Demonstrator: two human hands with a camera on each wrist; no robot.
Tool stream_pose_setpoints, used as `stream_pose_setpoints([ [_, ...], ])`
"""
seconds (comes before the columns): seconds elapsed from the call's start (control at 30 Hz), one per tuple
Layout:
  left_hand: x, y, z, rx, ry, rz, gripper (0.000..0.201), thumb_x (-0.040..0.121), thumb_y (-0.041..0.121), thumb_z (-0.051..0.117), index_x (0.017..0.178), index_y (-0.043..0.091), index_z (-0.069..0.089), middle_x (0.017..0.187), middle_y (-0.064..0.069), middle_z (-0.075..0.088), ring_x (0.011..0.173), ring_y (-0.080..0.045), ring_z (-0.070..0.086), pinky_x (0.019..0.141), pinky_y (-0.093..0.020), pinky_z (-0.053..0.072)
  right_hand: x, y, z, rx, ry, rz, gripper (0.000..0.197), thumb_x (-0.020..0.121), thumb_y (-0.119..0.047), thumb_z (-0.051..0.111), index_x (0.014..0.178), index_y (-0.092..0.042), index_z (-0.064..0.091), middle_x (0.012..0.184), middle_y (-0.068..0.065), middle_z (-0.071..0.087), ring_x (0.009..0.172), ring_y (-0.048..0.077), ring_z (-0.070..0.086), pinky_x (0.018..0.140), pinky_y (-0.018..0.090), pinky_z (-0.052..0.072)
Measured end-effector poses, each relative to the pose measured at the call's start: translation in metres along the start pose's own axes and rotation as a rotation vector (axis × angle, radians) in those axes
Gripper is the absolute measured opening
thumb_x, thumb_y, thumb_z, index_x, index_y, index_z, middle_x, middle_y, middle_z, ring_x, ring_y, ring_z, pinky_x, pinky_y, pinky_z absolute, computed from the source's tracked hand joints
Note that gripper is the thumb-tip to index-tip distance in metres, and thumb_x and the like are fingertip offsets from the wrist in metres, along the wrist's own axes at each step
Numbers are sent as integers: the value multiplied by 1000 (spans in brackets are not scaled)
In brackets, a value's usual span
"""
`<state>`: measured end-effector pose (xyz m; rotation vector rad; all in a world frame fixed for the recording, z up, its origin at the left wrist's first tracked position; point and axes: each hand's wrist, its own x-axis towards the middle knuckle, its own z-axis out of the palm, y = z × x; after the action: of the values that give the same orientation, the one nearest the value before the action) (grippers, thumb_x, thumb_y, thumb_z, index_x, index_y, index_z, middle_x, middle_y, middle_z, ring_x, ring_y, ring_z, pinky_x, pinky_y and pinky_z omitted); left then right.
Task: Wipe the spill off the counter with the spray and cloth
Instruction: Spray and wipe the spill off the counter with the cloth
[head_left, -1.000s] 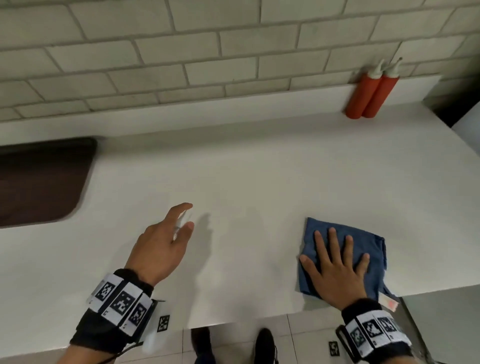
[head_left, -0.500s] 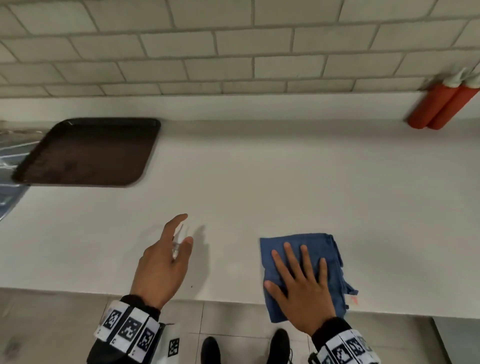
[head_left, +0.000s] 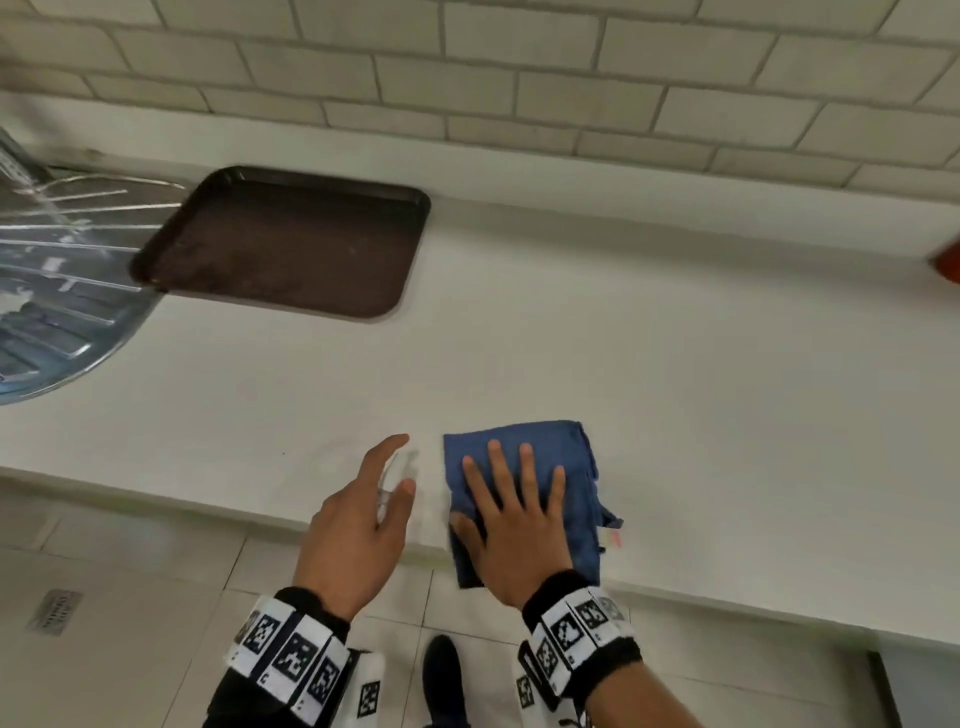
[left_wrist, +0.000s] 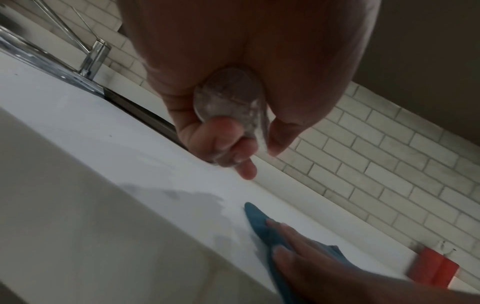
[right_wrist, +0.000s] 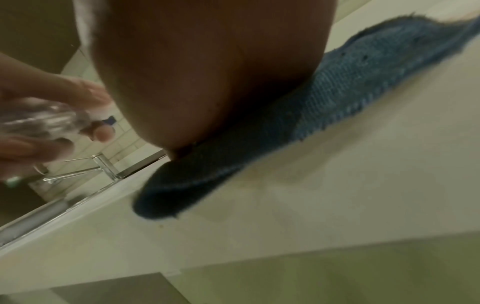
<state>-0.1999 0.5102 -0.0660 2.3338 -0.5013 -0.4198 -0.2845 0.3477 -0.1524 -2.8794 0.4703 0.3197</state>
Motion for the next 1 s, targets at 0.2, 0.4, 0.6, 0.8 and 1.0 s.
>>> stream_pose_setpoints([
  [0.2, -6, -46, -21, -18, -50, -37, 46, 99, 43, 44, 143, 48, 32, 99, -2, 74, 104, -18, 66, 75, -28, 45, -20, 31, 1, -13, -53, 75, 70, 94, -70, 10, 155, -36, 13, 164, -4, 9, 150, 30, 9, 113, 62, 6],
  [0.4, 12, -68, -43, -47, 28, -38, 45, 100, 38, 45, 143, 44, 34, 97, -6, 72, 104, -26, 67, 76, -31, 45, 73, 5, -19, 17, -75, 240, 81, 82, -76, -7, 151, -36, -21, 159, -2, -28, 144, 34, -27, 111, 66, -13],
  [0.6, 34, -68, -57, -67, 84, 2, 45, 100, 40, 44, 142, 46, 32, 113, -6, 70, 103, -24, 66, 83, -32, 45, 42, -65, 0, -85, -27, -63, 74, 93, -67, 6, 156, -28, 5, 164, 4, -4, 148, 38, -8, 111, 69, -2],
  [0.8, 32, -81, -58, -90, 74, 3, 43, 100, 40, 43, 143, 43, 35, 73, -2, 58, 78, -22, 63, 77, -34, 49, 2, -37, 7, -182, 9, -169, 75, 93, -73, 23, 155, -33, 14, 164, -1, 10, 150, 31, 5, 111, 65, 20],
  [1.0, 25, -94, -58, -92, 50, -49, 43, 100, 40, 44, 143, 43, 36, 90, 10, 63, 90, -20, 65, 76, -33, 47, 21, -78, 10, -154, -24, -122, 81, 90, -75, 23, 156, -29, 13, 164, 6, 8, 149, 39, 1, 111, 70, 11],
])
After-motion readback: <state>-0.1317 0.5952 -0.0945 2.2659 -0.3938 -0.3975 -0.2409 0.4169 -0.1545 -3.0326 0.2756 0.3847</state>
